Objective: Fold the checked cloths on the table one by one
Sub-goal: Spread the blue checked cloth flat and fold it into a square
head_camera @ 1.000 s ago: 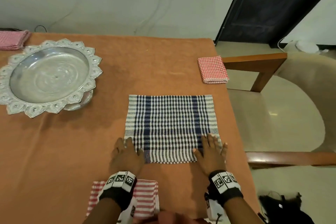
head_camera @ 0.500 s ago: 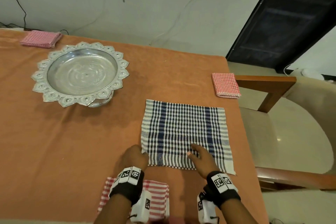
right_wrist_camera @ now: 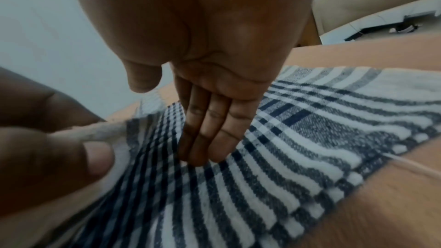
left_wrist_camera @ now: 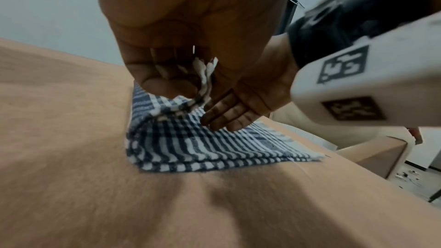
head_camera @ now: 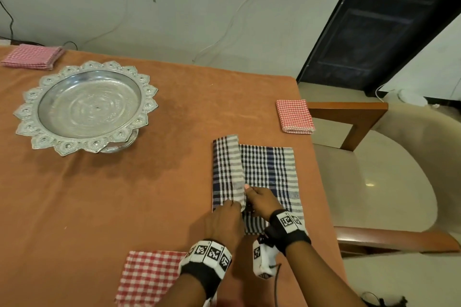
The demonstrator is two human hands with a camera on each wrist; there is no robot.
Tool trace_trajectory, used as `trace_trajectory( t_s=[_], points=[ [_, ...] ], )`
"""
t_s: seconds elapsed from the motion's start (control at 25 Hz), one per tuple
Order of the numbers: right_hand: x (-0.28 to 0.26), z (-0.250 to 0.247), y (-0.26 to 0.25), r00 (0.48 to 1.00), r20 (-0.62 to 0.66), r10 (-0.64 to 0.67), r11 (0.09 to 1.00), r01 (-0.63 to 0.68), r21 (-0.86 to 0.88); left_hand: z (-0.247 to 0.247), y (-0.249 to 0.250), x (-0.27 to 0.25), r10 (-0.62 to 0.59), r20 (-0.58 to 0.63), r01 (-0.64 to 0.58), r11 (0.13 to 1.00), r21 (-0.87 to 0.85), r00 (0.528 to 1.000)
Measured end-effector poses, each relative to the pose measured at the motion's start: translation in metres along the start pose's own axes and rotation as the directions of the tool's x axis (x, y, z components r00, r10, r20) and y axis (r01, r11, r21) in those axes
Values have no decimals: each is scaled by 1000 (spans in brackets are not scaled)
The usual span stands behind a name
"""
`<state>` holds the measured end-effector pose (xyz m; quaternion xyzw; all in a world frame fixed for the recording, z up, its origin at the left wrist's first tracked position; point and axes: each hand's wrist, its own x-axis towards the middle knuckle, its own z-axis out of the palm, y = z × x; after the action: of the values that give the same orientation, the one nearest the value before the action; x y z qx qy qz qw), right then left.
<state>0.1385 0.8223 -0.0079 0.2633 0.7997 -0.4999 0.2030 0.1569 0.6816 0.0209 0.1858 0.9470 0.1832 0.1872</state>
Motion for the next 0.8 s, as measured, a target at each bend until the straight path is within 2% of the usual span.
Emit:
trace_trajectory(
  t_s=[0.2,0.28,0.4,0.56,0.68,0.8],
  points=[
    [35,-24,3,995,51,87,978,-95,186,20,20,-2,-73,9,73,997,10,997],
    [51,-31,-1,994,50,98,972,-106,208,28,25,-1,-88,-12,88,996,12,996],
    [80,-40,-6,996,65,60,983,-71,172,39,37,-1,-110,-45,111,994,4,993],
    [107,-54,-18,998,17,-58,997,57,52,51,55,-4,-101,-94,99,995,-21,990],
    [112,-81,-20,989,-44,-138,990,136,-44,60,75,1,-79,-96,77,997,-27,992],
    [112,-118,-2,983,-87,-162,984,154,-94,82,98,15,-35,-84,31,999,-43,996]
  ],
)
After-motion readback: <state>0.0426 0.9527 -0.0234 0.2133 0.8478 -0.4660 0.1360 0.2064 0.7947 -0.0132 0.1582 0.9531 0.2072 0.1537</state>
